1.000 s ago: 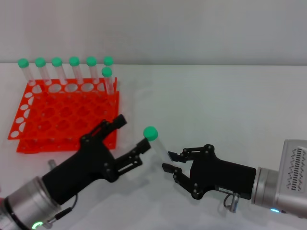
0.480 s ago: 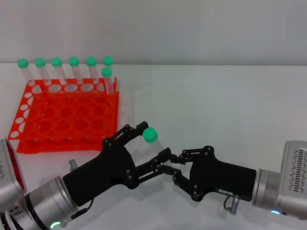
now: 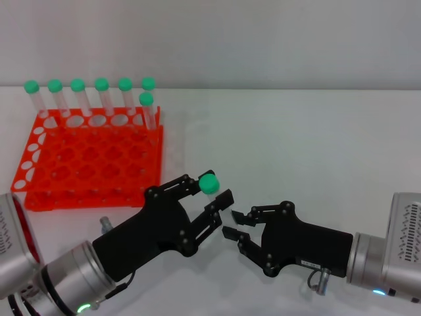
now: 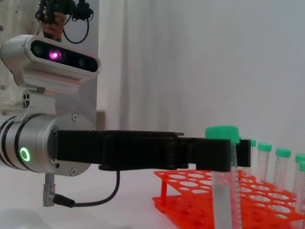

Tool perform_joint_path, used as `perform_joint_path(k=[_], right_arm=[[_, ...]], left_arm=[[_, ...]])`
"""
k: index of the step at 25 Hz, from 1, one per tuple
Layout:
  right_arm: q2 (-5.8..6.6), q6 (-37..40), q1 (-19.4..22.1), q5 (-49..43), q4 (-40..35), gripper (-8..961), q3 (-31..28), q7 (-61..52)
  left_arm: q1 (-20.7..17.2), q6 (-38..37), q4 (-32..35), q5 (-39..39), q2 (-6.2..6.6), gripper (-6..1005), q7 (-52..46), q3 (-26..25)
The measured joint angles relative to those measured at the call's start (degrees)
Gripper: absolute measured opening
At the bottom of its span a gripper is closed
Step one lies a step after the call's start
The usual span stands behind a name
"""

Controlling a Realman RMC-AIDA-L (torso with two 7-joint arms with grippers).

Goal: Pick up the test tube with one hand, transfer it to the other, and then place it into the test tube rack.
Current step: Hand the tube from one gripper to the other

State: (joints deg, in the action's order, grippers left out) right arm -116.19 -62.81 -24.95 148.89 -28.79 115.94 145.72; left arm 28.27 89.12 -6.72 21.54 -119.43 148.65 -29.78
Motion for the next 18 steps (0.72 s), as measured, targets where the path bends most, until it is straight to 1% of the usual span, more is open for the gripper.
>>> perform_joint_path(k=[5, 8, 18], right_arm=[[0.00, -0.54, 0.17, 0.00, 0.02, 350, -0.35, 0.15], [0.05, -0.86, 0.23, 0.04, 0.26, 355, -0.60, 0.28], [0.12, -0.88, 0.36, 0.58, 0.42, 372, -1.60, -1.74]], left_arm=[[-0.06, -1.12, -0.90, 0.33, -0.01, 440, 0.22, -0.02], [-0.06, -1.18, -1.02, 0.37, -0.02, 240, 0.24, -0.09], [-0.27, -1.22, -1.62, 1.18, -0.01, 235, 0.24, -0.72]])
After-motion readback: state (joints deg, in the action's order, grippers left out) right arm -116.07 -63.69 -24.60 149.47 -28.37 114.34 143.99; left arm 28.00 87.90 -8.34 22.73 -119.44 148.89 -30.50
